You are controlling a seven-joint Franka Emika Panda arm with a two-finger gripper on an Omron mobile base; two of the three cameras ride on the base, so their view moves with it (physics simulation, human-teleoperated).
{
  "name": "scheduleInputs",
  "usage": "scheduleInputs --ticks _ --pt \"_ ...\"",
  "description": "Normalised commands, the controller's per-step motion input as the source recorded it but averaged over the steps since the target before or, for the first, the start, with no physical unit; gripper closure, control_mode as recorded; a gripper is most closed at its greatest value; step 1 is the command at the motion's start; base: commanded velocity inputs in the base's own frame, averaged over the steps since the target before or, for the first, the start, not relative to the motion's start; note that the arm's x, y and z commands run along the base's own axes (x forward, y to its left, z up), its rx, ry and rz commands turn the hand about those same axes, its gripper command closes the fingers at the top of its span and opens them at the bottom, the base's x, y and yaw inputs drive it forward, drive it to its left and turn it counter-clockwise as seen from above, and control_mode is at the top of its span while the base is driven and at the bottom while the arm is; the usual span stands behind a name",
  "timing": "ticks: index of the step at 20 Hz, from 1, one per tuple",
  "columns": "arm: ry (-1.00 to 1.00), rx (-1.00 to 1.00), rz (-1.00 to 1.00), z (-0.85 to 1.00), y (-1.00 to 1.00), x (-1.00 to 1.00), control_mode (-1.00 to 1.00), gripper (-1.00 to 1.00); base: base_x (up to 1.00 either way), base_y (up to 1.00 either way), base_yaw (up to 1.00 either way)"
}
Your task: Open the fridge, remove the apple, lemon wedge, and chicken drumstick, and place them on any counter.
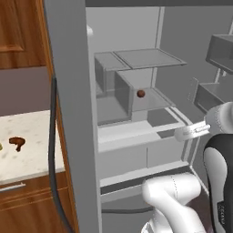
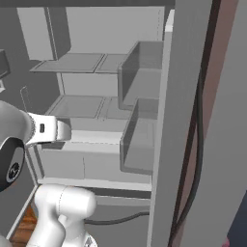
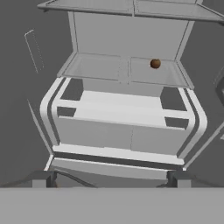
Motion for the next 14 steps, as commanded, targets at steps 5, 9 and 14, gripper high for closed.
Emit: scheduleInputs --ticks 5,9,14 --pt "0.0 0.0 0.0 0.0 0.0 0.0 1.0 -1.0 0.62 -0.1 0.0" --pt "0.0 0.0 0.0 0.0 0.0 0.0 1.0 -1.0 0.61 0.0 0.0" --pt "0.0 0.0 0.0 0.0 0.0 0.0 1.0 -1.0 0.54 -0.11 0.0"
